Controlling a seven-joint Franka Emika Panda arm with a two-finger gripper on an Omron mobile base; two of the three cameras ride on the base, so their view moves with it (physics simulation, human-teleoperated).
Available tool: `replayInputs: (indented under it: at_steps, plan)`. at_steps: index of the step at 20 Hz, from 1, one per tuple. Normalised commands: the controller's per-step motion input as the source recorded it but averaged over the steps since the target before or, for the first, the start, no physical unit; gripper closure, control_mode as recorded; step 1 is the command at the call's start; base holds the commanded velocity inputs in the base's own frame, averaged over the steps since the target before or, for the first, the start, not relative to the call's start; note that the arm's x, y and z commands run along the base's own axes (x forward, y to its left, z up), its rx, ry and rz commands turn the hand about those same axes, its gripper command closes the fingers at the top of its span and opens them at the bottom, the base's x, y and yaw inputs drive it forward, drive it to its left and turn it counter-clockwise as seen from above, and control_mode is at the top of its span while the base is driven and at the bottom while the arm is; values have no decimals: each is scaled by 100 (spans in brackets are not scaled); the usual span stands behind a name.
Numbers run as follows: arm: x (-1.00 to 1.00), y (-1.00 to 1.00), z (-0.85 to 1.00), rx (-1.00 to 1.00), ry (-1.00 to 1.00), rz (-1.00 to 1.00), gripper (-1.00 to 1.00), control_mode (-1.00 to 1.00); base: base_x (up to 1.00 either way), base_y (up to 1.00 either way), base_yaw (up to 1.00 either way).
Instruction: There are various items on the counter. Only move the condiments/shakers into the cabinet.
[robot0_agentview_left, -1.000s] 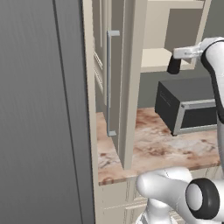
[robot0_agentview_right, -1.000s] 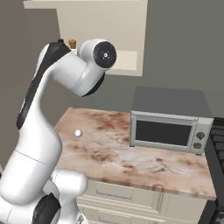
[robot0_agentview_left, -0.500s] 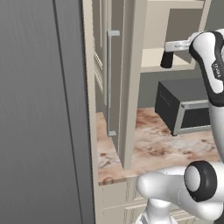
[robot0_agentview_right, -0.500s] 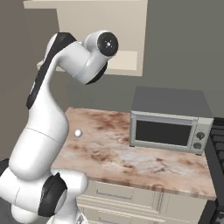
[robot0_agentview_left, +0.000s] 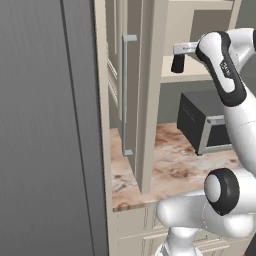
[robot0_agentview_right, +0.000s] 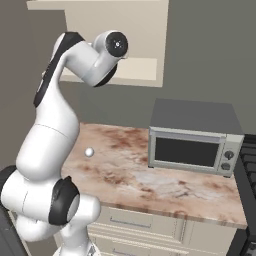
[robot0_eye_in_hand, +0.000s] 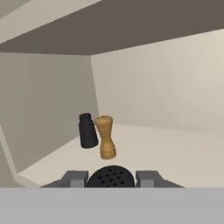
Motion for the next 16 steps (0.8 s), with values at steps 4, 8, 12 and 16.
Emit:
replayInputs:
  at_steps: [4, 8, 12, 16]
  plan:
    - [59, 5, 0, 0, 0, -3, 100, -100, 0, 0, 0]
    - [58, 0, 0, 0, 0, -1, 100, -100, 0, 0, 0]
    - [56, 0, -6, 0, 0, 0, 100, -100, 0, 0, 0]
    - [54, 0, -18, 0, 1, 0, 100, -100, 0, 0, 0]
